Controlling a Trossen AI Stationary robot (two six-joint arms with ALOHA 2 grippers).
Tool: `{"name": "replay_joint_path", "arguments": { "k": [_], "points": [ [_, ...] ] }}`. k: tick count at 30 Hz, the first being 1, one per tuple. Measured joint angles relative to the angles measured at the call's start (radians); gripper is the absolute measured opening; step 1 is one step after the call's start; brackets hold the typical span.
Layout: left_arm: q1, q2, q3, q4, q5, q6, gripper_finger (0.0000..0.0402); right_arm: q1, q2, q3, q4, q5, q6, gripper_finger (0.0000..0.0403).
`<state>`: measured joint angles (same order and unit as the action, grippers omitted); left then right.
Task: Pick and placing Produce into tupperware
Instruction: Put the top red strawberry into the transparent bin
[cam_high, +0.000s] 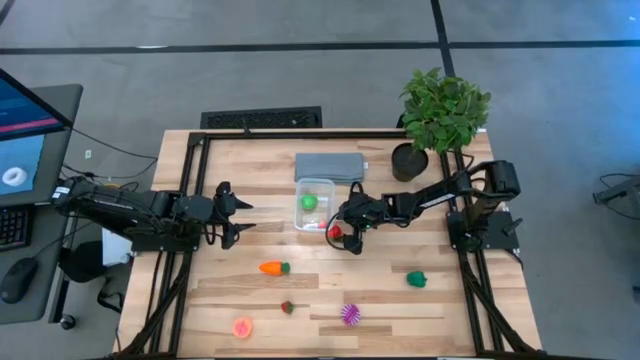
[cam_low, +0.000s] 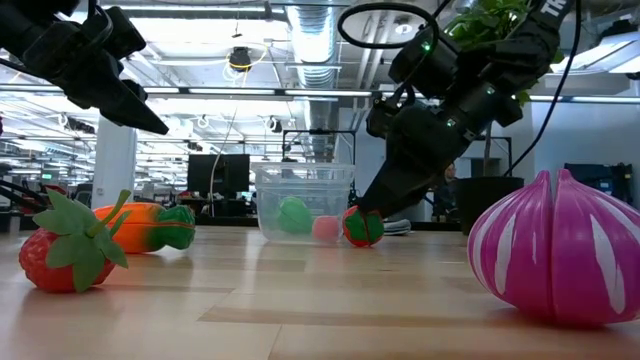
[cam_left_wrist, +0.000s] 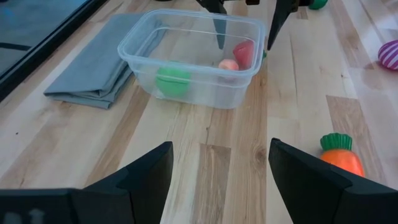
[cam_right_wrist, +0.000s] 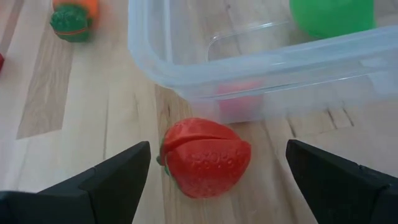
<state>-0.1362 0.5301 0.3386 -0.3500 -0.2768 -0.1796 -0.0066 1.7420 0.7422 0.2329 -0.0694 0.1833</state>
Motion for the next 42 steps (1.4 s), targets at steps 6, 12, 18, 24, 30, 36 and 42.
{"name": "replay_joint_path", "arguments": {
  "k": [6,12,18,24,30,36,42],
  "points": [
    [0.0,0.0,0.0,0.0,0.0,-0.001,0.0254,0.009,0.0,0.0,0.0,0.015,0.012,0.04],
    [0.0,0.0,0.0,0.0,-0.002,-0.001,0.0254,0.013,0.0,0.0,0.0,0.019,0.026,0.04],
    [0.0,0.0,0.0,0.0,-0.005,-0.006,0.0254,0.014,0.041,0.001,0.01,0.019,0.045,0.04],
    [0.0,0.0,0.0,0.0,-0.005,-0.008,0.0254,0.014,0.092,0.035,0.016,0.016,0.044,0.04],
    [0.0,0.0,0.0,-0.005,-0.005,-0.016,0.0254,0.01,0.087,0.044,0.004,0.003,0.029,0.04],
    [0.0,0.0,0.0,-0.005,-0.004,-0.016,0.0254,0.004,0.087,0.044,0.004,0.002,0.028,0.0396],
    [0.0,0.0,0.0,-0.006,-0.004,-0.015,0.0254,0.004,0.086,0.044,-0.007,0.006,0.027,0.0364]
  ]
}}
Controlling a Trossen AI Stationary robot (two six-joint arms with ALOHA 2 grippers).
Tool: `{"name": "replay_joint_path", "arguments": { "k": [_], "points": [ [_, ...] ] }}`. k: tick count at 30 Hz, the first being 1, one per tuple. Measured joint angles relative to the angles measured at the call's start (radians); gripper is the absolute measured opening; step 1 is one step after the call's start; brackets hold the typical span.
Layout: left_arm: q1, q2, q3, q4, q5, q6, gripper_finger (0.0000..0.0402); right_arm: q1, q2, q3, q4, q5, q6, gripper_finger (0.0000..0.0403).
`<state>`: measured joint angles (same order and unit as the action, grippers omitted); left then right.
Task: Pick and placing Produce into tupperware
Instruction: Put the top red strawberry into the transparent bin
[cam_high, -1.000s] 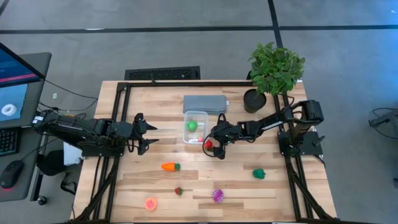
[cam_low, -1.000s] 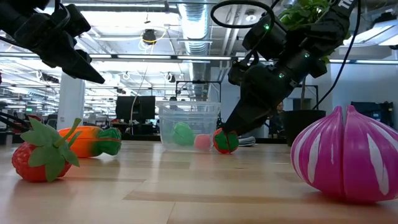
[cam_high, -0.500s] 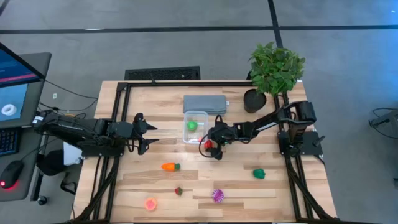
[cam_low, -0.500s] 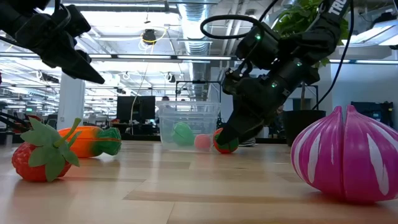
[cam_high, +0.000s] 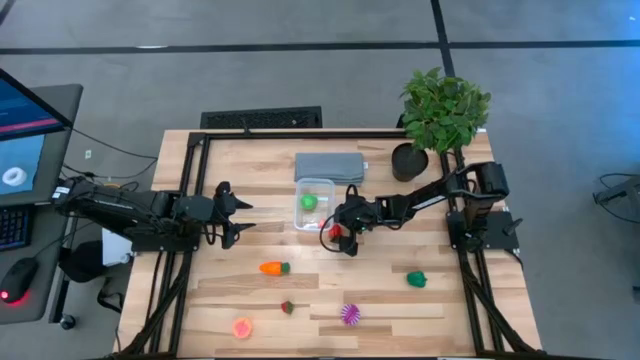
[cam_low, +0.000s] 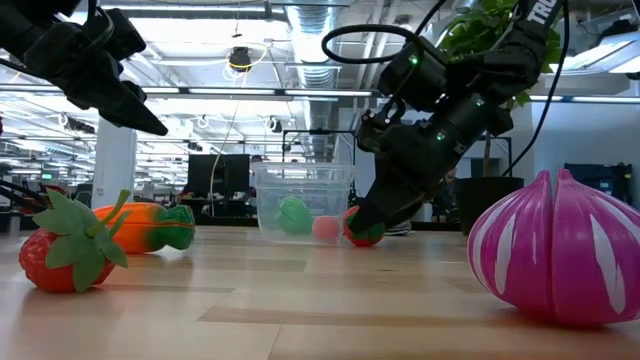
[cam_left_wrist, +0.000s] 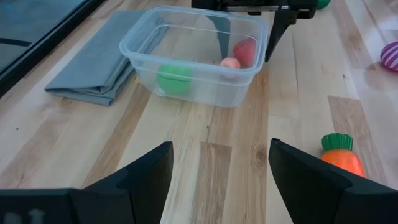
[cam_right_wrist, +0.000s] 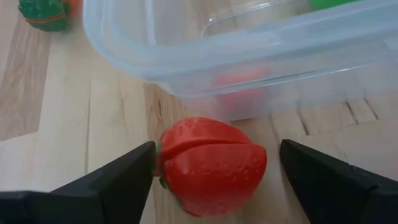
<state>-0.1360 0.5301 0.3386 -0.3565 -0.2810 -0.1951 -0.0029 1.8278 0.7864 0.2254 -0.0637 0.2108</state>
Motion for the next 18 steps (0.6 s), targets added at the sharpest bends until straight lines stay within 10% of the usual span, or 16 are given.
{"name": "replay_joint_path", "arguments": {
  "k": [18],
  "points": [
    [0.0,0.0,0.0,0.0,0.0,0.0,0.0254,-0.001,-0.003,0.002,-0.026,0.005,-0.001,0.031]
  ]
}}
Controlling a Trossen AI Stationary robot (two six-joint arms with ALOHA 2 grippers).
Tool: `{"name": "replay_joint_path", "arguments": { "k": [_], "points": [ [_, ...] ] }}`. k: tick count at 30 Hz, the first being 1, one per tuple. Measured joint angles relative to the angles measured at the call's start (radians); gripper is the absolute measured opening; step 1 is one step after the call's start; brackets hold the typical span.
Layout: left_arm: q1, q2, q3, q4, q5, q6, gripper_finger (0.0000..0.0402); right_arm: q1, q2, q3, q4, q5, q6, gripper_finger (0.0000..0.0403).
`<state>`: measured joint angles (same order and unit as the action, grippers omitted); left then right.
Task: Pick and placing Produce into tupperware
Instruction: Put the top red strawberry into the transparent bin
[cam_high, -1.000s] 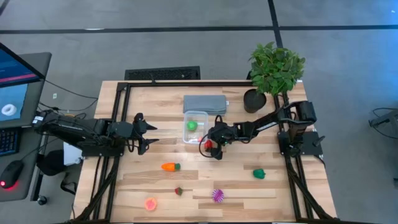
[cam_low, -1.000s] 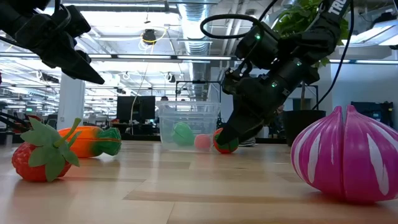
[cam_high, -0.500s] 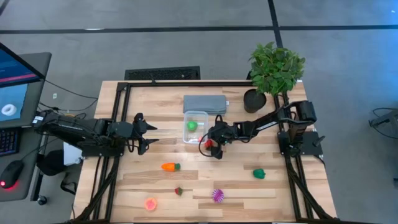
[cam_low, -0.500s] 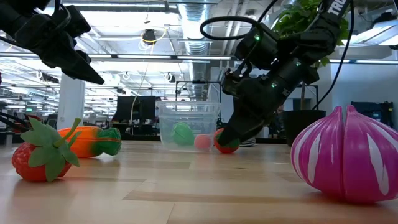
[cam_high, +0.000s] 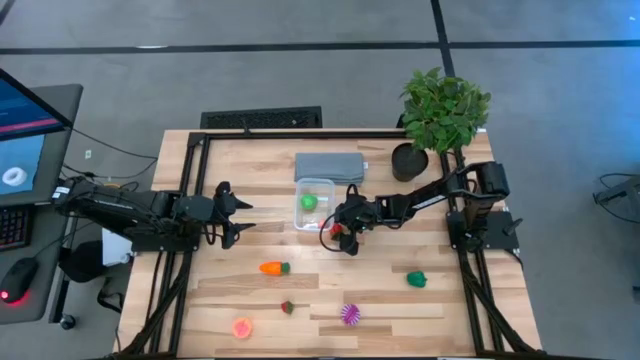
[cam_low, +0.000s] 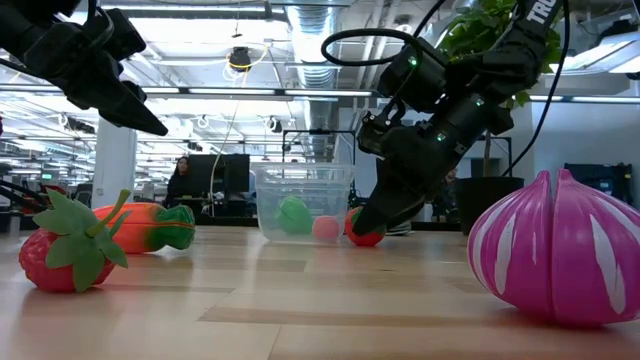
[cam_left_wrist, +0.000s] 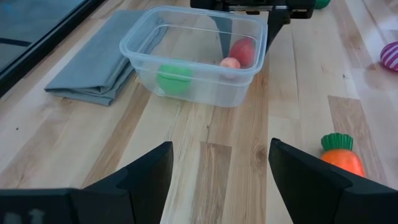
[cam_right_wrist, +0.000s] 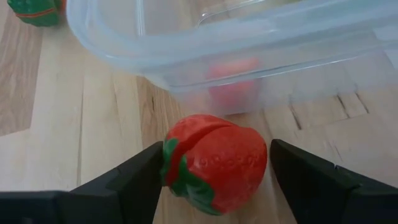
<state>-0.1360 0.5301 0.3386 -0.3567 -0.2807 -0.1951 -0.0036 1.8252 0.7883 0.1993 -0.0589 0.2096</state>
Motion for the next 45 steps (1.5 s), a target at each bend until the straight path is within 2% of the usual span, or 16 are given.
{"name": "replay_joint_path", "arguments": {
  "k": [12,33,45],
  "points": [
    [0.0,0.0,0.0,0.0,0.0,0.0,0.0254,0.0,0.0,0.0,-0.004,0.005,0.0,0.0281],
    [0.0,0.0,0.0,-0.005,0.0,0.0,0.0254,-0.002,-0.001,0.001,-0.03,0.003,-0.001,0.028],
    [0.0,0.0,0.0,-0.011,-0.004,-0.001,0.0254,-0.005,-0.13,-0.012,-0.223,0.004,-0.004,0.028]
  ]
}}
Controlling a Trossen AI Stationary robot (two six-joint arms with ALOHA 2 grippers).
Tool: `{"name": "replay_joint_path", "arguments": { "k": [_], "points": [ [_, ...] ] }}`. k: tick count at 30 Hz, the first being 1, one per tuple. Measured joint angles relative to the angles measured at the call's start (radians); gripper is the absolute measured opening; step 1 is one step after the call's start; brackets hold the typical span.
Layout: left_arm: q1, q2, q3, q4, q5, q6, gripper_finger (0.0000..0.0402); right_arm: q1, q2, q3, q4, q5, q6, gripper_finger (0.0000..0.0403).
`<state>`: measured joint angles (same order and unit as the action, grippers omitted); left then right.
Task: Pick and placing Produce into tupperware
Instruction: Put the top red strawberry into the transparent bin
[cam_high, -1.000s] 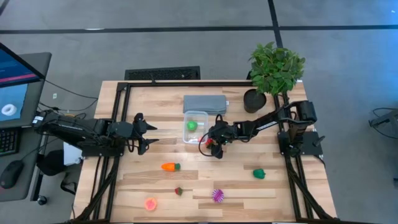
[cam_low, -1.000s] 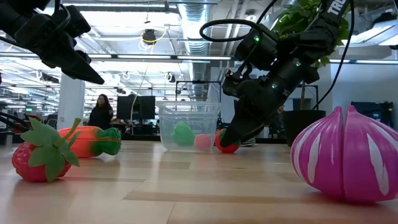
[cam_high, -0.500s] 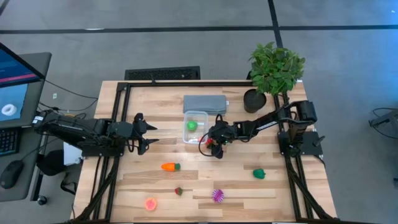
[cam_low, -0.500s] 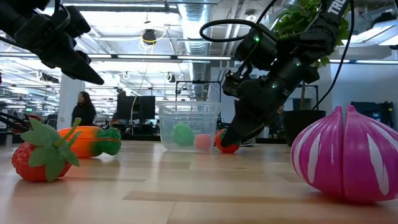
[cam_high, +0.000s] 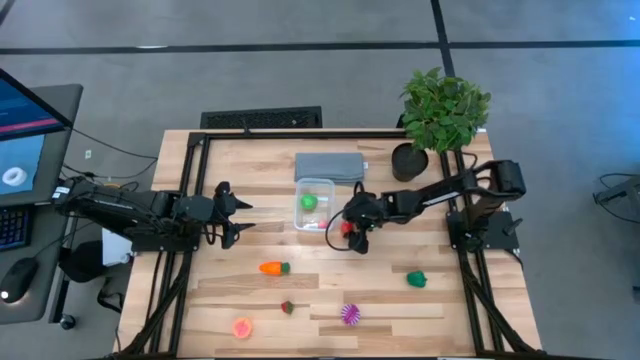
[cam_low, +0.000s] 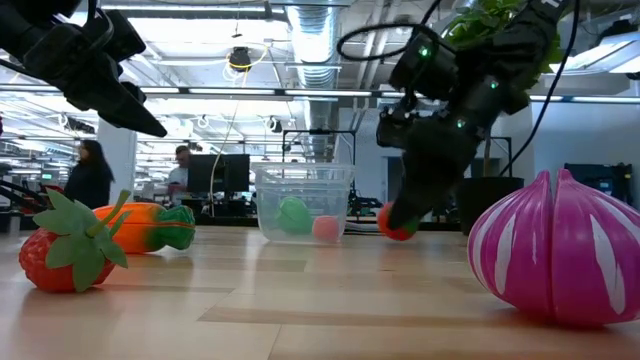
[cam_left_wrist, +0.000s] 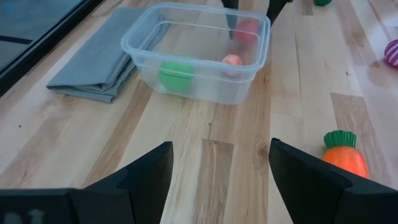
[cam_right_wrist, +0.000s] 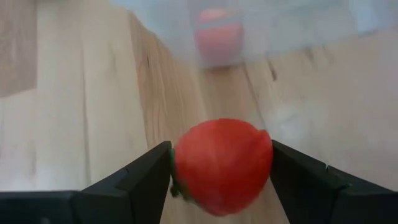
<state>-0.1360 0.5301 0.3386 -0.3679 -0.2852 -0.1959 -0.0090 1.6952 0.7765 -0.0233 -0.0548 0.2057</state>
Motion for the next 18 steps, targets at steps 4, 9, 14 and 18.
{"name": "replay_joint_path", "arguments": {
  "k": [4,9,14,18],
  "points": [
    [0.0,0.0,0.0,0.001,0.0,0.0,0.0254,0.0,-0.041,-0.001,-0.037,0.012,-0.001,0.028],
    [0.0,0.0,0.0,0.0,-0.001,-0.001,0.0254,0.001,-0.074,-0.001,-0.059,0.032,-0.004,0.0277],
    [0.0,0.0,0.0,0.0,-0.001,-0.002,0.0254,0.002,-0.079,0.0,-0.074,0.033,-0.004,0.0257],
    [0.0,0.0,0.0,0.0,-0.002,-0.004,0.0254,0.002,-0.079,0.0,-0.079,0.034,-0.004,0.0229]
  ]
}}
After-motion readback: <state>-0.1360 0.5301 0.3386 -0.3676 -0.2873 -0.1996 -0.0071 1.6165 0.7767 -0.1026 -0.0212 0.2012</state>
